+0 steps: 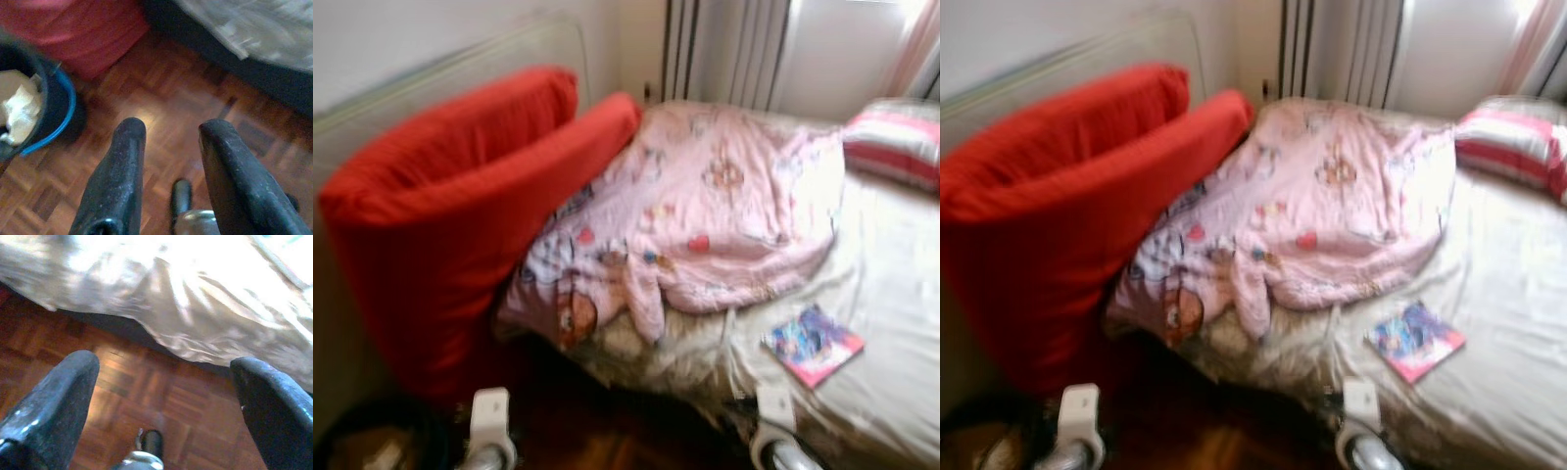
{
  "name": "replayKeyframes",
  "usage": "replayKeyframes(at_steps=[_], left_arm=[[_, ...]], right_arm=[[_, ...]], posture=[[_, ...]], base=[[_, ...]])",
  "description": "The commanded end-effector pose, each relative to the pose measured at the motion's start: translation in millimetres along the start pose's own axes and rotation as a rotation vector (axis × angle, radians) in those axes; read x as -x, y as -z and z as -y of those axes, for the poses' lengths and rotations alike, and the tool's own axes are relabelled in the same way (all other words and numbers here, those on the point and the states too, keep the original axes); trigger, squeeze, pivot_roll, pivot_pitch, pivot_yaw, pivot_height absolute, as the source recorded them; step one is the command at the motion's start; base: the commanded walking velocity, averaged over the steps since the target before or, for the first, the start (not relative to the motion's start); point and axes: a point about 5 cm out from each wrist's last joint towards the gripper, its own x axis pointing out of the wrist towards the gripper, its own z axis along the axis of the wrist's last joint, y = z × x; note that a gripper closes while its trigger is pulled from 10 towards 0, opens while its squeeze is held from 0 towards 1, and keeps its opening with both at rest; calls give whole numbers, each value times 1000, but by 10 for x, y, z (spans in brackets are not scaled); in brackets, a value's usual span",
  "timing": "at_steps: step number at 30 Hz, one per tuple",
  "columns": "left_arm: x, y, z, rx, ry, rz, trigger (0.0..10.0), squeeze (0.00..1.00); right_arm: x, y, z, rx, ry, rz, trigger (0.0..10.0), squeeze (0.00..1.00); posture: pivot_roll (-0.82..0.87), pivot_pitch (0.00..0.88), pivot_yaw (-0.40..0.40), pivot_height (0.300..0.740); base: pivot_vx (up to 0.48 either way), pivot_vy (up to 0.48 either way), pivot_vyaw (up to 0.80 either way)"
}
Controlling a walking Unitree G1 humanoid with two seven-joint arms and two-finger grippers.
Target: Clean up the room
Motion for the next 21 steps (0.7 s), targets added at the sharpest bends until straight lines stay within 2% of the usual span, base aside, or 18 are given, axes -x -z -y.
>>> replayKeyframes(at_steps=[1,21], left_arm=[[-6,-19,18,-19,10,0,10000,0],[-3,-7,43,-32,18,0,10000,0]], right_arm=[[4,21,10,-19,5,-8,10000,0],[9,50,9,-24,12,-15,10000,0]], posture=[[-6,0,-1,740],[-15,0,6,740]], base=[[304,0,0],[288,0,0]])
